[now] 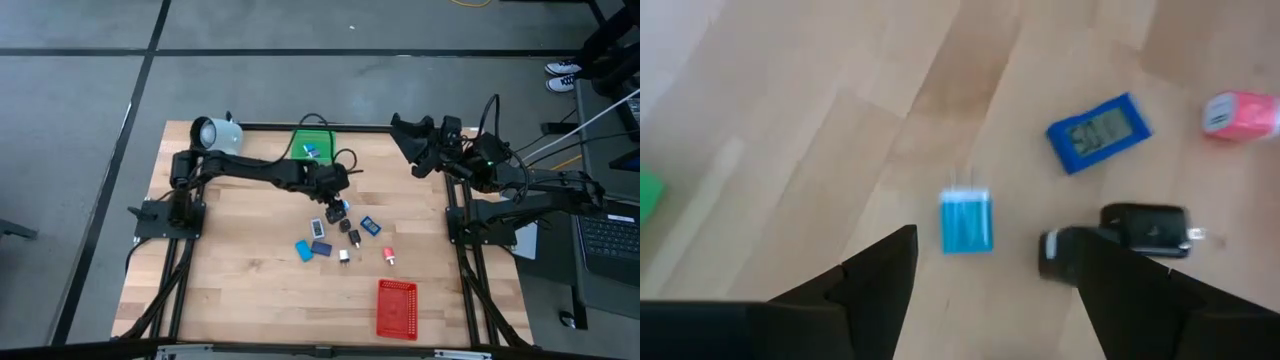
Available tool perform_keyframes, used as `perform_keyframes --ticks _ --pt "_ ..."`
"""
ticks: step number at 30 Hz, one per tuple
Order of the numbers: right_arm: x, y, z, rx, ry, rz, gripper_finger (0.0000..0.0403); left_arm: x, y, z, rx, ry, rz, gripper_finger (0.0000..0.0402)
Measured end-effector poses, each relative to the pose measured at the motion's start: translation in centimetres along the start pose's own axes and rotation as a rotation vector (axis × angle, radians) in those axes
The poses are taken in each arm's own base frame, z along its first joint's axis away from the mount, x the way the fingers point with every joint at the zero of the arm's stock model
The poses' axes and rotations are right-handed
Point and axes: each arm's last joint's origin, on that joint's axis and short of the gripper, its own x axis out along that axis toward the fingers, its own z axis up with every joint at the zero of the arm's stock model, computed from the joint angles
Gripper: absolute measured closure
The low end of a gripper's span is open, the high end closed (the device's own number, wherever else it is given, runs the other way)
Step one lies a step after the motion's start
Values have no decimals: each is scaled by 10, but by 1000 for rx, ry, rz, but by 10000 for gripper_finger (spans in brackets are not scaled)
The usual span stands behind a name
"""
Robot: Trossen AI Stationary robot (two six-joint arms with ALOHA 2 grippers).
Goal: Pick & Place Office items
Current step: Put the blue charger adapter into the green bin
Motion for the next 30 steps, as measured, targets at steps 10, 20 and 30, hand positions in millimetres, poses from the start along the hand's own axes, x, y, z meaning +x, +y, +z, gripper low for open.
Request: perform_keyframes --ticks 10,20,30 --pt "0 0 -1 13 20 22 152 37 -2 -12 -51 39 40 144" --pt "0 0 -2 13 26 23 152 61 2 -21 -31 76 57 144" --pt "0 0 -2 11 31 19 152 67 8 -15 -47 17 54 144"
